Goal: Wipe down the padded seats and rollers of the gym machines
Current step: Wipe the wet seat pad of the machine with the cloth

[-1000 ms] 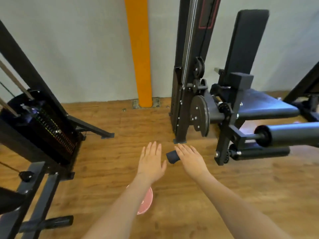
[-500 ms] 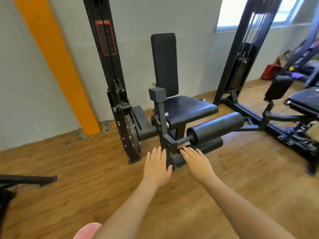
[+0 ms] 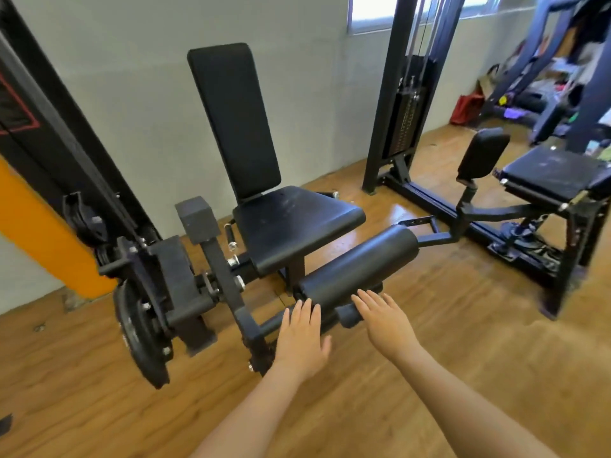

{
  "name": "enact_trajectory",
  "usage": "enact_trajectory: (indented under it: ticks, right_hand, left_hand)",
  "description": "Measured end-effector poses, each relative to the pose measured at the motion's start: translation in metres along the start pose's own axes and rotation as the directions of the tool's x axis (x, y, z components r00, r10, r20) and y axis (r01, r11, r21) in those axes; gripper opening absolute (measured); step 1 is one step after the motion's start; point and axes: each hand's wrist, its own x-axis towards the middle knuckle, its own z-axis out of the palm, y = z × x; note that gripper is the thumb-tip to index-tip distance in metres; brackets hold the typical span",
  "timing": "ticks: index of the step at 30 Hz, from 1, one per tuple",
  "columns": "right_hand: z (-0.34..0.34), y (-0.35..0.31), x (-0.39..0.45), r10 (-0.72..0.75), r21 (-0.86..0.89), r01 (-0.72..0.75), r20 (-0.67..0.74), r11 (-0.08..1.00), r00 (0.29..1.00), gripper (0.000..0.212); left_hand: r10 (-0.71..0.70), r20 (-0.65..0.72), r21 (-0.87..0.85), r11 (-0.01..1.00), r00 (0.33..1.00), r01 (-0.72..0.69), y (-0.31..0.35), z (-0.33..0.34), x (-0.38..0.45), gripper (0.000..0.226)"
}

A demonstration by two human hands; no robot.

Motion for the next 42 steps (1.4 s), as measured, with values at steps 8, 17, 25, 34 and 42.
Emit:
enact_trajectory:
  ticks: [8, 17, 25, 34, 42]
  right_hand:
    - [-0.021, 0.139, 0.115, -0.167, -0.045, 0.169, 0.058, 0.985, 0.984, 0.058]
    - [-0.019, 0.219, 0.271, -0.343, -0.064, 0.355, 0.146, 0.933, 0.928, 0.057]
    - [-0.011, 0.242, 0.407, -0.456, -0.028, 0.467, 0.176, 0.884, 0.873, 0.059]
    - [-0.009, 0.283, 0.566, -0.761, -0.008, 0.784, 0.234, 0.621, 0.605, 0.06]
    - [-0.021, 0.256, 0.619, -0.919, 0.058, 0.948, 0.271, 0.313, 0.287, 0.061]
  left_hand:
    - [-0.213, -0.031, -0.055, 0.976, 0.977, 0.211, 0.06, 0.0, 0.129, 0.064]
    - [-0.415, -0.078, -0.122, 0.906, 0.906, 0.405, 0.066, -0.015, 0.279, 0.064]
    - [-0.565, -0.101, -0.124, 0.824, 0.819, 0.554, 0.045, -0.023, 0.386, 0.065]
    - [-0.871, -0.028, -0.175, 0.488, 0.491, 0.855, 0.059, -0.025, 0.494, 0.064]
    - [-0.982, -0.063, -0.245, 0.186, 0.176, 0.951, 0.096, -0.056, 0.522, 0.064]
